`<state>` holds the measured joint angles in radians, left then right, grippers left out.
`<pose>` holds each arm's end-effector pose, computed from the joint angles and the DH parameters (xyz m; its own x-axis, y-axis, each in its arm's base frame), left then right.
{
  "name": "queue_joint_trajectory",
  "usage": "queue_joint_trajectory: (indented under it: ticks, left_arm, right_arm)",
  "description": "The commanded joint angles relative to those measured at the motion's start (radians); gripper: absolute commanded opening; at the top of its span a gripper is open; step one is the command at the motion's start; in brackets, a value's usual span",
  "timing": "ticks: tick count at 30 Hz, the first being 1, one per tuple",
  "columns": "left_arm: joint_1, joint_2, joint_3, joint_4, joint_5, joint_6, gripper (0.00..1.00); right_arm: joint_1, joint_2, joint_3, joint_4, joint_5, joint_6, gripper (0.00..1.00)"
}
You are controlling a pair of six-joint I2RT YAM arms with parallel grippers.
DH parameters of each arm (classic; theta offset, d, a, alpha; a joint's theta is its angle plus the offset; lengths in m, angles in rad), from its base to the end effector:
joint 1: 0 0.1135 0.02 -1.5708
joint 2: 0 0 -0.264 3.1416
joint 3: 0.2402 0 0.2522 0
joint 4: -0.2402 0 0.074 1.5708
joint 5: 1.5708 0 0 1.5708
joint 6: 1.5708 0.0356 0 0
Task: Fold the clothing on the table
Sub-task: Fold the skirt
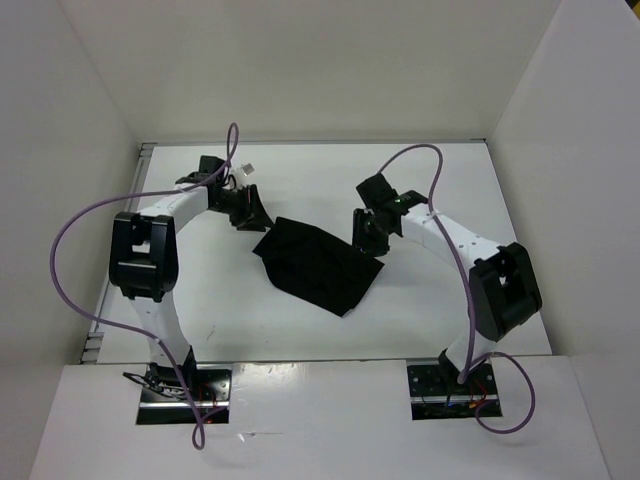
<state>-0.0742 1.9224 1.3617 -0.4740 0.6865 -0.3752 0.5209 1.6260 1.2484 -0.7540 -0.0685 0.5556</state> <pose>0.3994 -0.0523 0.1946 -0.9370 -0.2146 -0.2756 0.0396 0.7187 -0.6942 0.2859 0.1668 0.2434 -0.9422 0.0661 -0.3286 -0.0292 0.9605 0.2769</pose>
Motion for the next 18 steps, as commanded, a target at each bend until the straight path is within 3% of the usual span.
queue_joint_trajectory:
  ticks: [1,8,18]
  left_arm:
    - [0.005,0.053,0.097,0.051,-0.039,-0.03,0.47]
    - [0.005,0.145,0.168,0.156,-0.039,-0.103,0.47]
    - [-0.004,0.205,0.174,0.156,-0.067,-0.103,0.47]
  right_arm:
    - [-0.025,0.005,-0.049,0.028,0.105,0.107,0.47]
    - [-0.062,0.005,-0.093,0.028,0.139,0.138,0.48]
    - [-0.105,-0.057,-0.144,0.019,0.162,0.156,0.48]
